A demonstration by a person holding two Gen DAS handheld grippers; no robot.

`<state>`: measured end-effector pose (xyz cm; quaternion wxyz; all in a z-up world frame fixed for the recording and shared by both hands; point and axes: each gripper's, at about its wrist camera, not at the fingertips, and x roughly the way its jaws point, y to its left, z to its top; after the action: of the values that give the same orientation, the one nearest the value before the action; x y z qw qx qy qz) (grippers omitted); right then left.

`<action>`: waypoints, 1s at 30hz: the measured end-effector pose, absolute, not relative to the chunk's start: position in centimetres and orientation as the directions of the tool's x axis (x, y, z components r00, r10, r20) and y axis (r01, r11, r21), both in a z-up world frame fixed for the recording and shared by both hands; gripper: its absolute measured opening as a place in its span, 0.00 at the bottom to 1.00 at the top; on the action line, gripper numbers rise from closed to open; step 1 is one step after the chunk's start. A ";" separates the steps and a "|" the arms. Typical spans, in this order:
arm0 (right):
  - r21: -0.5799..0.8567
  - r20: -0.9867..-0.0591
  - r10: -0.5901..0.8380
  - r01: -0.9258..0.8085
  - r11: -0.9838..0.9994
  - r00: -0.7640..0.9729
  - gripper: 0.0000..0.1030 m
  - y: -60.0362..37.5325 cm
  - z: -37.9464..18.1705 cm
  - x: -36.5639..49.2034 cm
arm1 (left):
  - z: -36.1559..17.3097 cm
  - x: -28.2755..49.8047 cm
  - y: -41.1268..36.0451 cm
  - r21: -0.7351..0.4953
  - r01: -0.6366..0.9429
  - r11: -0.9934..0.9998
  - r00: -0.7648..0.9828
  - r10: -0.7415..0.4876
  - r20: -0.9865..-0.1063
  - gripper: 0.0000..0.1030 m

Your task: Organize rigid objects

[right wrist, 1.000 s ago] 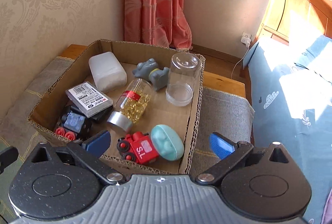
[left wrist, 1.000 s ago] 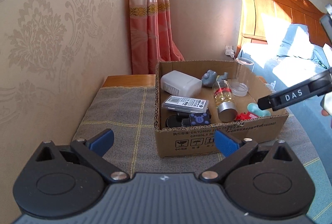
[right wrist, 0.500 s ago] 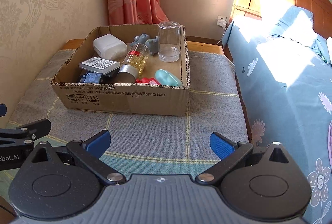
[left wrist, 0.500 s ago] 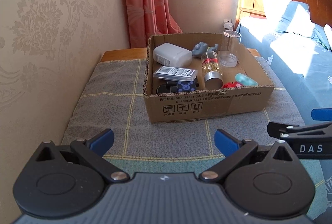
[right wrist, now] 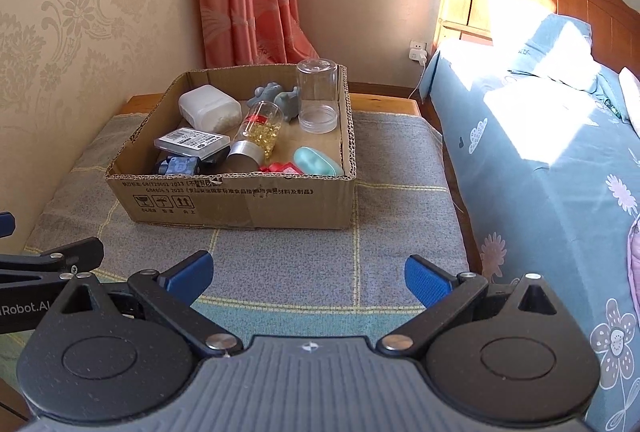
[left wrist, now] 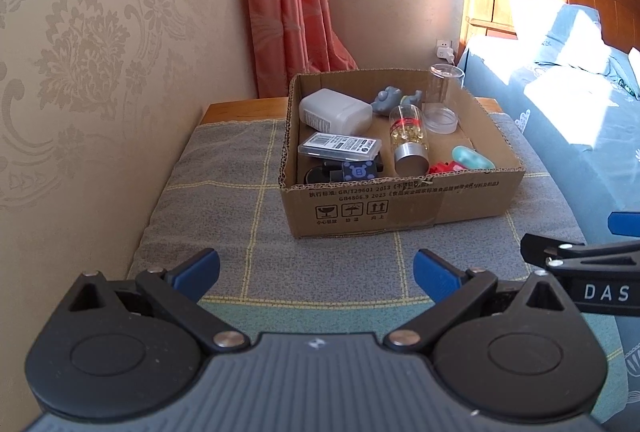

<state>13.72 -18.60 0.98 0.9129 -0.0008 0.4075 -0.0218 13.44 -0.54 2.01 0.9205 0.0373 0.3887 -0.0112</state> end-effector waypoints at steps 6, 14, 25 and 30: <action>-0.017 -0.740 -0.039 0.040 0.999 0.672 1.00 -18.7 1.1 13.6 | 2.3 13.4 -0.7 0.064 0.050 0.997 0.703 0.011 -0.711 0.99; -0.014 -0.735 -0.037 0.040 0.999 0.677 1.00 -18.7 1.2 13.4 | 2.3 13.2 -0.8 0.071 0.048 0.996 0.705 0.017 -0.709 0.99; -0.013 -0.731 -0.036 0.040 0.999 0.681 1.00 -18.6 1.4 13.3 | 2.7 13.1 -0.8 0.077 0.045 0.996 0.710 0.022 -0.704 0.99; -0.014 -0.728 -0.036 0.038 0.999 0.685 1.00 -18.6 1.6 13.2 | 2.8 13.1 -0.7 0.076 0.044 0.996 0.712 0.022 -0.702 0.99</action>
<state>13.25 -18.57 1.57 0.9179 0.0011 0.3963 -0.0200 13.07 -0.73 2.82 0.9243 0.0436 0.3792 -0.0061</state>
